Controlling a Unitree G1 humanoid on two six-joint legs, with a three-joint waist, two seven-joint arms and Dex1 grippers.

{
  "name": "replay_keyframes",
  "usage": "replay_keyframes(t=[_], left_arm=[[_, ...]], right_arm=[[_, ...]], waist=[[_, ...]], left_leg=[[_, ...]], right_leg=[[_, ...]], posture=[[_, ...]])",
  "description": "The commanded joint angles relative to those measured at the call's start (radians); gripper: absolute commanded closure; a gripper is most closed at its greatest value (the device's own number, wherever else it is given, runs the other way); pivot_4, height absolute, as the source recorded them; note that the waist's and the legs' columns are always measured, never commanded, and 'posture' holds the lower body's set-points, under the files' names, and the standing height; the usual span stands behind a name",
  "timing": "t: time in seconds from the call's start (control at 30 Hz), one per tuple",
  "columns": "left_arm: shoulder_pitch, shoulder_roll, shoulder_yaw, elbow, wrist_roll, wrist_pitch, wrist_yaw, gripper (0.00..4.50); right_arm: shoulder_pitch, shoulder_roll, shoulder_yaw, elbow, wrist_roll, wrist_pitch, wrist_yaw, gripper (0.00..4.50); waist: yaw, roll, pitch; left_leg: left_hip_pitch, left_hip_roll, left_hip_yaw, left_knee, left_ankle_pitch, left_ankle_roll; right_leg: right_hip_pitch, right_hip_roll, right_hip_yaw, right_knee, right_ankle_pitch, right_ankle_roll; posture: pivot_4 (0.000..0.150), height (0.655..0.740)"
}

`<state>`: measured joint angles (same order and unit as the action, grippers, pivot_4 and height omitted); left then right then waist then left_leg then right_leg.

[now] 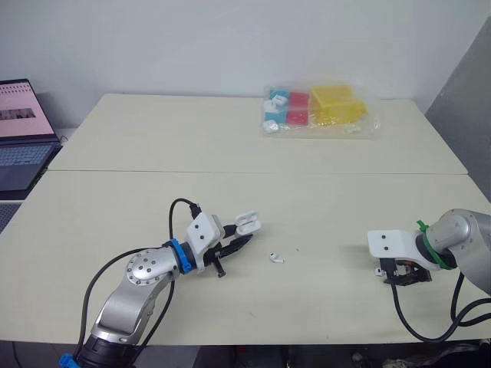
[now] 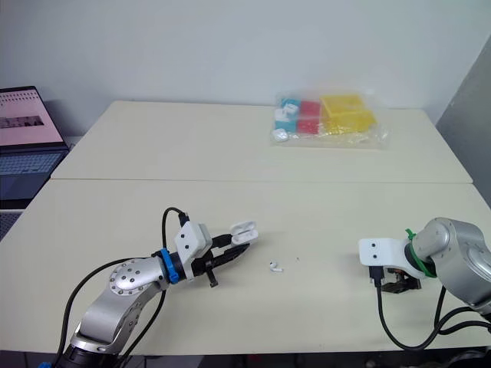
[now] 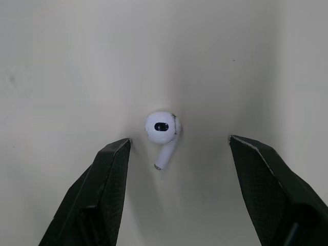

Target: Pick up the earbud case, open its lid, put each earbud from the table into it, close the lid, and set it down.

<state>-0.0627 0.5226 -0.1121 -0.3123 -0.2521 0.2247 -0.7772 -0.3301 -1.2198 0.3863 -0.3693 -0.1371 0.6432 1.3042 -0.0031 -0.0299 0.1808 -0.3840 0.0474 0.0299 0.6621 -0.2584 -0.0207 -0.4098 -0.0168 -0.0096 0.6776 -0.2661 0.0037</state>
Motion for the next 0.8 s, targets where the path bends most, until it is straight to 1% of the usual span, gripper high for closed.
replay_keyframes(t=[0.03,0.47,0.53,0.6,0.77,0.8], left_arm=[[0.005,-0.001,0.003,-0.044,0.002,-0.021,0.005,3.70],[0.020,0.002,0.001,-0.077,-0.002,0.005,0.011,3.70],[0.021,0.001,0.000,-0.080,-0.002,0.008,0.011,3.70],[0.021,0.001,0.000,-0.082,-0.003,0.012,0.011,3.70],[0.022,0.002,0.001,-0.084,-0.007,0.019,0.007,3.70],[0.023,0.001,0.001,-0.084,-0.006,0.019,0.007,3.70]], right_arm=[[-0.014,0.017,-0.003,-0.005,-0.007,0.009,0.004,1.34],[-0.009,0.039,-0.001,-0.020,-0.020,0.045,-0.001,1.34],[-0.004,0.041,-0.002,-0.025,-0.019,0.052,-0.004,1.70],[-0.002,0.044,-0.003,-0.031,-0.020,0.059,-0.007,2.24],[-0.005,0.055,-0.005,-0.046,-0.014,0.085,-0.010,3.98],[-0.005,0.055,-0.005,-0.047,-0.015,0.086,-0.010,4.09]], waist=[[0.000,0.000,0.000],[-0.002,0.000,0.000],[-0.002,-0.001,0.000],[-0.002,-0.001,0.000],[-0.003,-0.001,0.000],[-0.003,-0.001,0.000]], left_leg=[[0.000,0.000,0.000,0.000,0.000,0.000],[0.000,0.000,0.000,0.000,0.000,0.000],[0.000,0.000,0.000,0.000,0.000,0.000],[0.001,0.000,0.000,0.000,0.000,0.000],[0.001,0.000,0.000,0.001,0.000,0.000],[0.001,0.000,0.000,0.001,0.000,0.000]], right_leg=[[0.000,0.000,0.000,0.000,0.000,0.000],[0.000,0.000,0.000,0.000,0.000,0.000],[0.000,0.000,0.000,0.000,0.000,0.000],[0.000,0.000,0.000,0.000,0.000,0.000],[0.001,0.000,0.000,0.000,0.001,0.001],[0.001,0.000,0.000,0.000,0.001,0.001]], posture=[[0.150,0.7400],[0.150,0.7400],[0.150,0.7400],[0.150,0.7400],[0.150,0.7400],[0.150,0.7400]])
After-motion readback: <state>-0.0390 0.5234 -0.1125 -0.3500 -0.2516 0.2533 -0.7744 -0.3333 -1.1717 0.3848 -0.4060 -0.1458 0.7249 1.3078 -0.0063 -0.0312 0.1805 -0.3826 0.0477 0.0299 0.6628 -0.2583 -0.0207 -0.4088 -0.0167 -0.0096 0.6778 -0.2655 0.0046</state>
